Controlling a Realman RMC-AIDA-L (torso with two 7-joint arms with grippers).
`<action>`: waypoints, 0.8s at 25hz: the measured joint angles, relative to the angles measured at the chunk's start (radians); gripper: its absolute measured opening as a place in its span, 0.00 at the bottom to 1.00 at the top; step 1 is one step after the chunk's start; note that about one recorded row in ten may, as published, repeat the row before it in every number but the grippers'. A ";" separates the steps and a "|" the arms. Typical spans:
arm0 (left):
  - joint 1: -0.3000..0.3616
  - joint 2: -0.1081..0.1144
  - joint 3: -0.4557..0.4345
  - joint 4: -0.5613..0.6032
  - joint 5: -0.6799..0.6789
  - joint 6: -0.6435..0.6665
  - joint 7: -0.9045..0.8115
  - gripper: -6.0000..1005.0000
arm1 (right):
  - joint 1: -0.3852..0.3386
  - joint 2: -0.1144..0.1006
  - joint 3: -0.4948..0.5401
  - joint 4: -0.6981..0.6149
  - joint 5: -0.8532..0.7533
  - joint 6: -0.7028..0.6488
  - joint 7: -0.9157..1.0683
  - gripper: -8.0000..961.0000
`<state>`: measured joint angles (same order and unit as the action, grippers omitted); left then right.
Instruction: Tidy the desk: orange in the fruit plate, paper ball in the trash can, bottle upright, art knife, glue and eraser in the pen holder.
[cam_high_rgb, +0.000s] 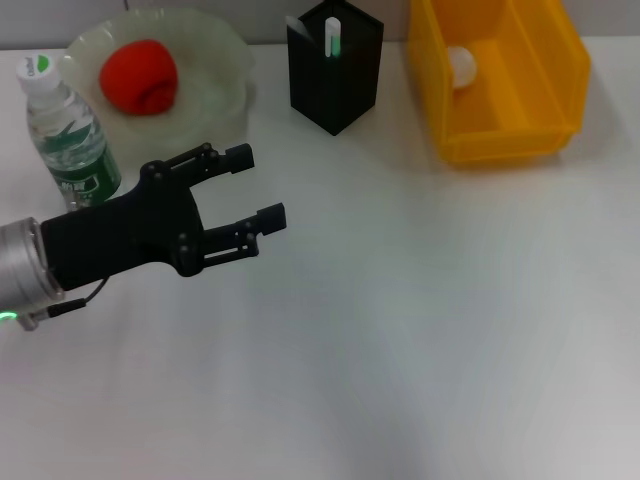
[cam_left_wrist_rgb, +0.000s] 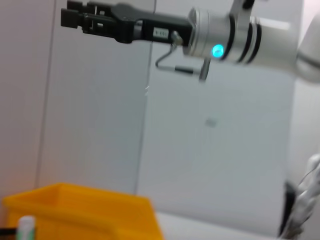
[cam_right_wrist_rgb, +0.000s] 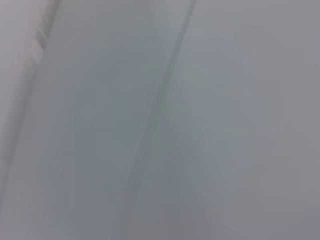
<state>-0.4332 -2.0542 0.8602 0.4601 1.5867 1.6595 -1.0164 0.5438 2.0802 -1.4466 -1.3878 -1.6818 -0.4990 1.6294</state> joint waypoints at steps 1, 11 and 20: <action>-0.001 0.004 -0.001 0.006 0.000 0.017 -0.020 0.80 | -0.014 0.000 0.021 0.000 0.065 -0.070 0.002 0.62; -0.005 0.032 0.001 -0.004 0.006 0.088 -0.153 0.80 | -0.086 -0.004 0.356 0.423 0.328 -0.893 -0.009 0.62; -0.004 0.031 0.011 -0.006 0.066 0.057 -0.176 0.80 | -0.042 -0.074 0.385 0.860 0.119 -1.120 -0.304 0.83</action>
<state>-0.4376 -2.0232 0.8707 0.4542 1.6526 1.7161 -1.1920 0.5022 2.0060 -1.0618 -0.5276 -1.5625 -1.6193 1.3254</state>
